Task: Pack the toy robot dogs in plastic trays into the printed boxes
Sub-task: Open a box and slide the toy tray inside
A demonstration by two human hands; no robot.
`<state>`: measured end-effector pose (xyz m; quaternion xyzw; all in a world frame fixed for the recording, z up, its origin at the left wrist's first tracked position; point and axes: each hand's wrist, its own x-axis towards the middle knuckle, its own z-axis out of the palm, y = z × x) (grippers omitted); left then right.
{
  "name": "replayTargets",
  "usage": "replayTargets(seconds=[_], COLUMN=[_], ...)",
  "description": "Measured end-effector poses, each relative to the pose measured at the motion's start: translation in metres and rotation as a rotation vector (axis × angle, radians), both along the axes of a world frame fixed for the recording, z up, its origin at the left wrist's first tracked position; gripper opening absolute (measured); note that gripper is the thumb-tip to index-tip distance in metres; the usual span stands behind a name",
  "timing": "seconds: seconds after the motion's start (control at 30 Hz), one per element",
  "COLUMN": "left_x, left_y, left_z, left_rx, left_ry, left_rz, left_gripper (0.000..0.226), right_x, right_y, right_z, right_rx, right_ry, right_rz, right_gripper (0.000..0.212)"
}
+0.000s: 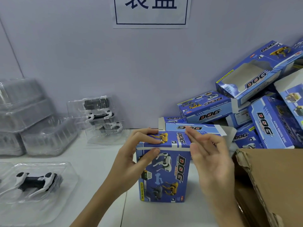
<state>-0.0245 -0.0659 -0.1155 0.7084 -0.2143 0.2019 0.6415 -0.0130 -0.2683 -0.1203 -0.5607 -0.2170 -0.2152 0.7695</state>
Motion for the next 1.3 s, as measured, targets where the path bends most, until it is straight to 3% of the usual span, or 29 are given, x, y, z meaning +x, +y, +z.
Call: replayTargets(seconds=[0.17,0.4,0.57,0.77,0.87,1.0,1.1,1.17,1.23,1.3], left_x=[-0.001,0.0,0.003,0.002,0.002,0.006,0.012,0.013,0.01,0.006], left_y=[0.0,0.001,0.008,0.017,0.013,0.007,0.001,-0.01,-0.019,-0.029], left_z=[0.0,0.0,0.001,-0.006,-0.007,-0.01,-0.022,-0.034,-0.043,-0.049], left_rx=[-0.029,0.015,0.08,0.087,0.063,0.232,0.604,0.814,0.931,1.007], left_ry=[0.011,-0.046,-0.105,0.008,0.038,-0.217,-0.615,-0.84,-0.939,-1.001], left_rz=[-0.019,-0.005,0.007,-0.025,-0.001,0.266,0.516,0.578,0.587,0.562], left_gripper=[0.03,0.024,0.023,0.043,0.04,0.034,0.033,0.046,0.058,0.045], right_x=[0.001,0.008,0.006,0.009,0.01,0.012,0.01,0.008,0.008,0.011], right_y=[0.005,0.006,0.006,0.008,0.008,0.012,0.017,0.018,0.014,0.01], right_z=[-0.007,-0.015,-0.018,-0.021,-0.021,-0.019,-0.015,-0.015,-0.016,-0.02], right_rx=[-0.185,-0.215,-0.243,-0.221,-0.201,-0.154,0.002,-0.01,-0.069,-0.114], right_ry=[-0.108,-0.204,-0.158,-0.067,-0.07,0.012,0.301,0.537,0.677,0.714], right_rz=[-0.078,-0.144,-0.171,-0.077,-0.083,-0.135,-0.024,0.158,0.272,0.277], right_gripper=[0.016,0.011,0.018,0.017,0.013,0.032,0.045,0.055,0.068,0.075])
